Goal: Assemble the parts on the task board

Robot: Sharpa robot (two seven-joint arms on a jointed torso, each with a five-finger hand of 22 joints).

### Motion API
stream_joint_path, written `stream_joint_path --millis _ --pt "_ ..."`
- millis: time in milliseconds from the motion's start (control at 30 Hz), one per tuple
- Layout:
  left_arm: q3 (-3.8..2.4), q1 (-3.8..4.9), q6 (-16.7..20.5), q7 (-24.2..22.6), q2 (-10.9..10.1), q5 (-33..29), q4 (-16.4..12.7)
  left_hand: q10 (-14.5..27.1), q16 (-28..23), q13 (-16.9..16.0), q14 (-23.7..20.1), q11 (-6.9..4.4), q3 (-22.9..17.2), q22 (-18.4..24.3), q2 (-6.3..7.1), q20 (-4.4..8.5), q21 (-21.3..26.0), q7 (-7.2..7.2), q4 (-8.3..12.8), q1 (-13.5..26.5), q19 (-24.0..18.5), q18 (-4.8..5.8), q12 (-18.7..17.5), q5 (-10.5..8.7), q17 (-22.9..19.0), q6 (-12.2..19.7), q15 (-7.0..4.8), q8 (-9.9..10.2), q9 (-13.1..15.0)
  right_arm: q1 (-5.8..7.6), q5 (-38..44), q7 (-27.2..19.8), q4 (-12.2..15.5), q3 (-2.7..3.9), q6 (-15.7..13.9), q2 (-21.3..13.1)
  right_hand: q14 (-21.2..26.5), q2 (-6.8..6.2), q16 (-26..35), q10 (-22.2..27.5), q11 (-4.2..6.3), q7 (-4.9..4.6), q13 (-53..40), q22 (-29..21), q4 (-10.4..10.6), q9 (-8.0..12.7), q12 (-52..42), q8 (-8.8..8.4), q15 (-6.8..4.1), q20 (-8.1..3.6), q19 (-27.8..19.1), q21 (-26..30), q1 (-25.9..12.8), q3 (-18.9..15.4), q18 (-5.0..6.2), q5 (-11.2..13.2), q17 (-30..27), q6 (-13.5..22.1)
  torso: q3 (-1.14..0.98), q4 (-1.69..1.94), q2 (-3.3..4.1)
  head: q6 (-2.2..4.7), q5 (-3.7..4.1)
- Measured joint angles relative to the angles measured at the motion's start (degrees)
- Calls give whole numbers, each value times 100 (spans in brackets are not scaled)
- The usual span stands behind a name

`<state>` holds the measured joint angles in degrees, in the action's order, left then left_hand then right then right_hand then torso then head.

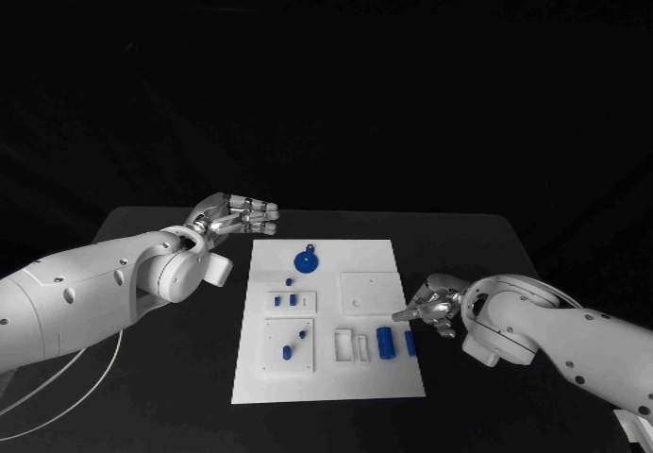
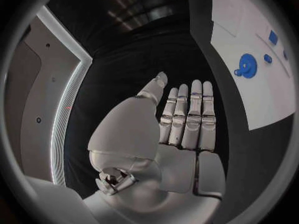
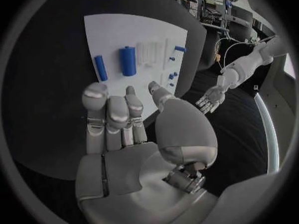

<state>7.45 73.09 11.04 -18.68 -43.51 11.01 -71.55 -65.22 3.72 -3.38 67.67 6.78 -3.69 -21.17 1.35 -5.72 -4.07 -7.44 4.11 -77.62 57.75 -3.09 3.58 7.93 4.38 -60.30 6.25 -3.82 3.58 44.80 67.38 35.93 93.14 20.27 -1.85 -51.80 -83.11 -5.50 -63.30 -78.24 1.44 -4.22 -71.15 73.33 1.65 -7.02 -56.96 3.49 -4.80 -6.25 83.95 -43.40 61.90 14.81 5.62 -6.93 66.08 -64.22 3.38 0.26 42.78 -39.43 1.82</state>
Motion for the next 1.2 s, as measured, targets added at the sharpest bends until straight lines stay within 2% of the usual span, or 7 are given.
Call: stream_joint_path --millis 167,267,400,567,967,1067,1200 --pt "2 -5 -62 -71 -3 -7 -25 -3 0 0 0 3 846 528 -138 -11 0 1 -149 -31 77 1 0 -73 13 119 0 0 0 -1 -165 190 -30 -59 152 97 -20 55 0 -31 -31 -13 -136 65 31 -24 -88 0 20 0 0 0 -55 -165 1 -40 96 37 10 8 -1 -44 31" --pt "2 -6 -97 -102 -8 -6 -36 -21 0 0 -22 21 1012 792 -125 -10 0 -11 -219 9 93 1 0 -89 13 188 22 0 0 -1 -223 257 -85 -104 222 180 -20 -5 0 -31 -31 -31 -167 83 91 -24 -88 0 20 0 0 0 -114 -224 0 -108 125 75 15 14 -1 -59 35" --pt "3 -7 -138 -123 -16 11 -47 -227 0 0 -22 -21 998 998 6 -10 0 -2 -306 215 92 0 0 -89 12 239 21 0 0 1 -244 309 -169 -183 307 279 -20 36 0 -31 -31 -22 -195 122 143 -7 -115 0 20 0 0 0 -187 -468 0 -217 167 126 19 14 2 -81 22" --pt "3 -7 -184 -133 -22 41 -78 -151 0 0 -77 20 888 1249 115 -11 0 -2 -416 323 91 0 0 -89 6 239 73 0 0 0 -225 349 -314 -267 423 373 -20 36 0 -31 -31 -27 -205 133 175 -2 -115 0 20 1 -1 1 -187 -500 0 -217 167 132 20 13 6 -104 -5" --pt "3 -7 -258 -148 -32 107 -115 -3 0 0 -200 60 846 1382 114 -66 0 -2 -458 323 36 1 0 -89 -12 239 95 0 0 0 -64 385 -548 -420 565 623 -20 36 0 -30 -32 -46 -247 162 175 14 -115 0 20 1 -1 1 -187 -531 0 -151 204 160 12 2 15 -127 -54" --pt "3 -7 -266 -149 -32 113 -125 42 0 0 -211 82 828 1410 144 -83 0 -2 -475 352 19 1 -1 -89 -12 239 107 0 0 0 -3 388 -613 -438 561 691 -24 -4 9 -30 -32 -71 -255 162 215 62 -115 0 24 5 2 29 -147 -526 0 -151 205 323 12 1 17 -127 -68" --pt "3 -8 -267 -149 -32 118 -143 230 0 0 -320 143 683 1485 355 -105 0 -161 -705 343 -3 0 -1 -89 -20 488 153 -35 0 6 64 389 -689 -450 530 771 -41 -33 50 2 -64 -100 -255 162 271 148 -115 55 41 44 -2 51 -118 -515 -24 -106 195 450 13 3 19 -132 -76"
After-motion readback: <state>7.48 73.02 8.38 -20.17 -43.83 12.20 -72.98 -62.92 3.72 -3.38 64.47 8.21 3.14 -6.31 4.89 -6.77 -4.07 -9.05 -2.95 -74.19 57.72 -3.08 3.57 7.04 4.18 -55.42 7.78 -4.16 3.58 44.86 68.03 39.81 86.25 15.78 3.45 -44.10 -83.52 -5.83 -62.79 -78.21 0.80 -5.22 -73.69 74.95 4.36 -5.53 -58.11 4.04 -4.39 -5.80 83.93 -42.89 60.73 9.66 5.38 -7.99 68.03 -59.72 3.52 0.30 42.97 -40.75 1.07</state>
